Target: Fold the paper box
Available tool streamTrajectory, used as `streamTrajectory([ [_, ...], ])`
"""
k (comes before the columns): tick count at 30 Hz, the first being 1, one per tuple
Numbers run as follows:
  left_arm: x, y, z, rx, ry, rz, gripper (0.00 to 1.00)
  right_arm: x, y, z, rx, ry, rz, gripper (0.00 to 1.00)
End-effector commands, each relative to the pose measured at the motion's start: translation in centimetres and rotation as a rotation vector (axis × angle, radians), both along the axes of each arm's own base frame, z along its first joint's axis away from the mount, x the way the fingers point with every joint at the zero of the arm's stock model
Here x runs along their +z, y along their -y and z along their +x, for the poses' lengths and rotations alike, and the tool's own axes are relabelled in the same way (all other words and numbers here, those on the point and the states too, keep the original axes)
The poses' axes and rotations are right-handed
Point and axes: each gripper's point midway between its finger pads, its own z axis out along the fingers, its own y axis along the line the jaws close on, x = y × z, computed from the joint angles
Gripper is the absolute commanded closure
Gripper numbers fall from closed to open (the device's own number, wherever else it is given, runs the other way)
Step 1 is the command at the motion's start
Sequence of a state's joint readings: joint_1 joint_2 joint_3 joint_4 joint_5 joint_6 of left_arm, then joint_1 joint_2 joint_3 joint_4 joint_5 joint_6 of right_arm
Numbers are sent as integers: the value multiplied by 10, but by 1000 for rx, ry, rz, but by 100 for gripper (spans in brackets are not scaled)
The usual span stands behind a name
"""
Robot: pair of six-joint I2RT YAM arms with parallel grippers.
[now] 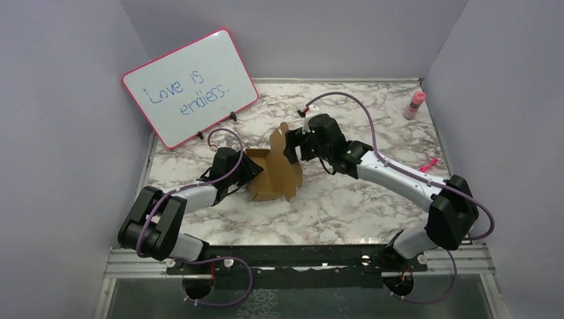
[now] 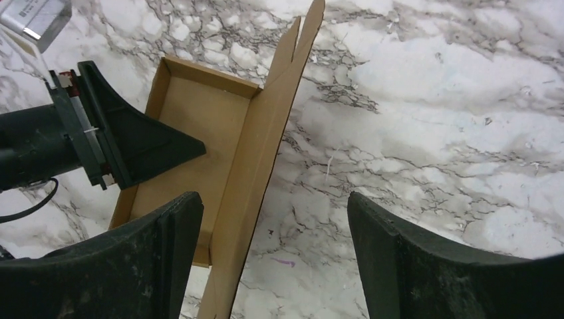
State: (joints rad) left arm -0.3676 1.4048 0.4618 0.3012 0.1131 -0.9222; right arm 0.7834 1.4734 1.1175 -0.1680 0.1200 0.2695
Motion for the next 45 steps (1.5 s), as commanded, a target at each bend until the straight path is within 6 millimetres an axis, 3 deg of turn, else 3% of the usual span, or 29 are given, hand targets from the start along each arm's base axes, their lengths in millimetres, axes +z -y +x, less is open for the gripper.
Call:
streamTrajectory([
  [1, 5, 5, 2, -15, 32, -46, 47, -13, -8, -7, 61, -96, -56, 18],
  [7, 7, 4, 1, -24, 47, -38, 43, -12, -16, -5, 82, -117, -59, 43],
  [15, 20, -9, 4, -4, 85, -3, 27, -12, -19, -4, 130, -130, -113, 84],
  [17, 25, -12, 4, -1, 89, 14, 24, -14, -19, -3, 141, -129, -135, 90],
  [21, 41, -28, 5, 17, 116, 94, 18, -10, -20, 2, 185, -98, -188, 92],
  [28, 88, -70, 1, 76, 167, 307, 5, 10, -27, 10, 352, 31, -282, 93],
  [35, 125, -74, -7, 18, 244, 353, 1, 20, -42, 8, 617, 181, -373, 93],
  [45, 154, -90, -4, -84, 309, 475, 1, 4, -55, 19, 806, 286, -492, 87],
])
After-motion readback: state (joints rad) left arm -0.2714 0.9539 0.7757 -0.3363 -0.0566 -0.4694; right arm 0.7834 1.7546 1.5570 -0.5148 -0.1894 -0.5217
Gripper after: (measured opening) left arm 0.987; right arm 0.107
